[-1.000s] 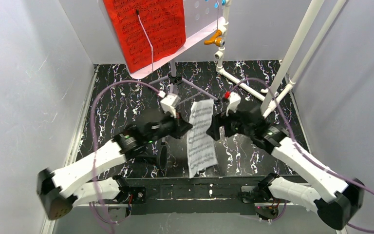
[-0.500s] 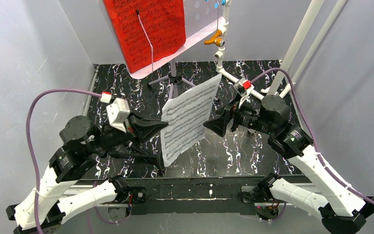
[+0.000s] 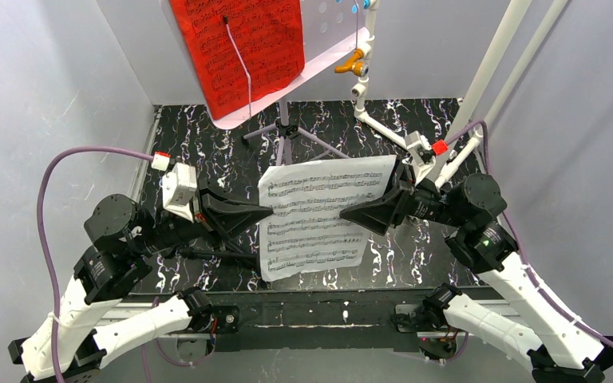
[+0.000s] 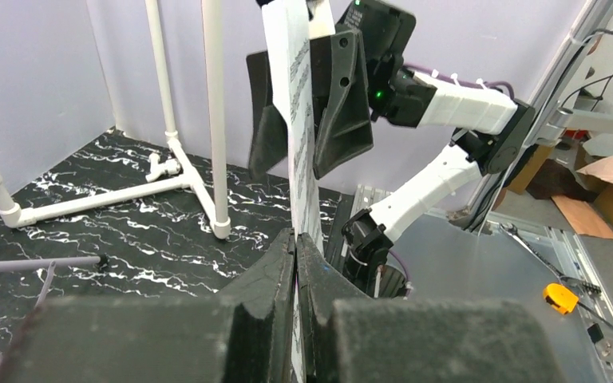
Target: Set up the instrument practice props
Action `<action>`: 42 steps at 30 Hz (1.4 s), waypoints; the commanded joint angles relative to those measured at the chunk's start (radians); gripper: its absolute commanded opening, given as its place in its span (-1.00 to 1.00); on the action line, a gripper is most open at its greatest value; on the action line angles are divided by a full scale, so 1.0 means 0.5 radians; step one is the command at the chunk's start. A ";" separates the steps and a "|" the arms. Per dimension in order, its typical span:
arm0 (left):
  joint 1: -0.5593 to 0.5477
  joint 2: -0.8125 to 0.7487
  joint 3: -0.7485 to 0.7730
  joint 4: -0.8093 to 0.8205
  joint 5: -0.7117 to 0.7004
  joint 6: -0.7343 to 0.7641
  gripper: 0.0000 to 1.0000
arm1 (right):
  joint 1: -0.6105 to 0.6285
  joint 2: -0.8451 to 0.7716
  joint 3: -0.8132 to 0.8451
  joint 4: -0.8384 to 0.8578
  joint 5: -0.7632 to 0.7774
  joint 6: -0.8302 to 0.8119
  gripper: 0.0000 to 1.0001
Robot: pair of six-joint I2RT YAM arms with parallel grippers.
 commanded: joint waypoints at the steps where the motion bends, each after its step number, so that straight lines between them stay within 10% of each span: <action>1: 0.013 -0.020 0.003 0.113 -0.015 -0.091 -1.00 | 0.000 -0.060 -0.143 0.632 -0.211 0.374 0.21; 7: 0.012 -0.021 0.019 0.106 -0.121 -0.205 -1.00 | 0.000 -0.052 -0.185 0.953 -0.198 0.600 -0.63; 9: 0.011 -0.023 0.027 0.062 -0.234 -0.260 -0.70 | 0.000 -0.047 -0.134 0.968 -0.201 0.604 -0.95; 14: 0.012 0.088 0.155 -0.134 -0.350 -0.372 0.25 | 0.000 0.029 -0.015 1.021 -0.291 0.628 -0.97; 20: 0.013 0.211 0.295 -0.150 -0.191 -0.364 0.57 | 0.000 0.089 -0.006 1.145 -0.402 0.711 -0.97; 25: 0.011 0.275 0.384 -0.086 -0.069 -0.391 0.29 | 0.000 0.082 0.033 1.013 -0.423 0.631 -0.97; 30: 0.013 0.304 0.445 -0.087 -0.067 -0.324 -0.61 | 0.000 0.111 0.167 0.596 -0.371 0.345 -0.97; 32: 0.013 0.309 0.489 -0.159 -0.187 -0.225 -0.99 | 0.000 0.149 0.293 0.246 -0.237 0.127 -0.39; 36: 0.012 0.304 0.583 -0.319 -0.538 -0.015 -1.00 | 0.000 0.282 0.649 -0.551 0.454 -0.397 0.47; 42: 0.013 0.426 0.874 -0.516 -0.659 0.236 -1.00 | 0.000 0.603 1.236 -0.928 1.359 -0.676 0.74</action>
